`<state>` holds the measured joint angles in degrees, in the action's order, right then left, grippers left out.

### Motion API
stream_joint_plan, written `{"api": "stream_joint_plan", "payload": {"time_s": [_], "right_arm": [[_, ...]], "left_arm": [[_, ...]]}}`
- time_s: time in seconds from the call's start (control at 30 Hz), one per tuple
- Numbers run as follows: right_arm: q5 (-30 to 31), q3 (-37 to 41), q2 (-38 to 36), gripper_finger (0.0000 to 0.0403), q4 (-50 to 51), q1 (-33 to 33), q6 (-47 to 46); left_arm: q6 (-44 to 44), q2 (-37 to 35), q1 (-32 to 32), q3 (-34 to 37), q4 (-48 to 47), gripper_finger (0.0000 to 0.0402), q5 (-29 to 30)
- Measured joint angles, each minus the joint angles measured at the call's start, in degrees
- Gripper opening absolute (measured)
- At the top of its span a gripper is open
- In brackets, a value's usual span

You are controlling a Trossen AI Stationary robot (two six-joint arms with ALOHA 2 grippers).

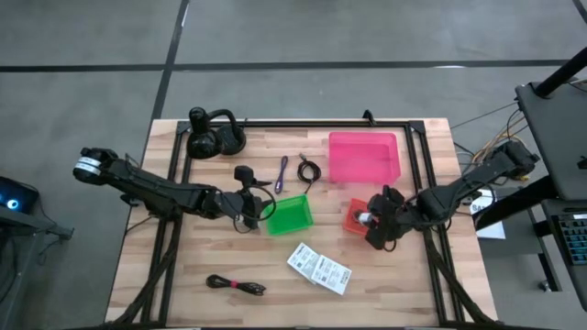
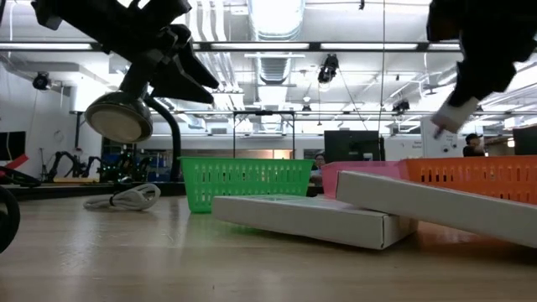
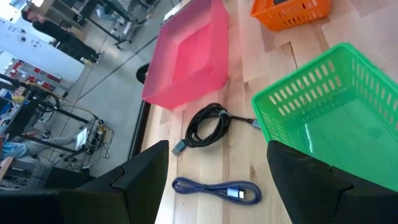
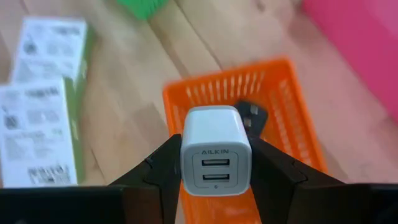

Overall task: Pick and place items into bin
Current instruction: Put the white charger adapter into the orange bin

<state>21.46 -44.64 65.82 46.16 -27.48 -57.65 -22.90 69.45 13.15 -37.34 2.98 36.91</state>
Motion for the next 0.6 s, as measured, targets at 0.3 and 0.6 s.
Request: {"api": "stream_joint_plan", "payload": {"time_s": [0.3,0.6], "right_arm": [[-5.32,0.11,3.81,0.0138,6.22,-0.18,-3.11],[-5.31,0.13,3.68,0.0139,6.13,-0.16,-3.28]], "left_arm": [[0.01,0.00,0.00,0.04,1.13,0.0256,-0.02],[0.00,0.00,0.00,0.22,1.53,0.0256,0.00]]}}
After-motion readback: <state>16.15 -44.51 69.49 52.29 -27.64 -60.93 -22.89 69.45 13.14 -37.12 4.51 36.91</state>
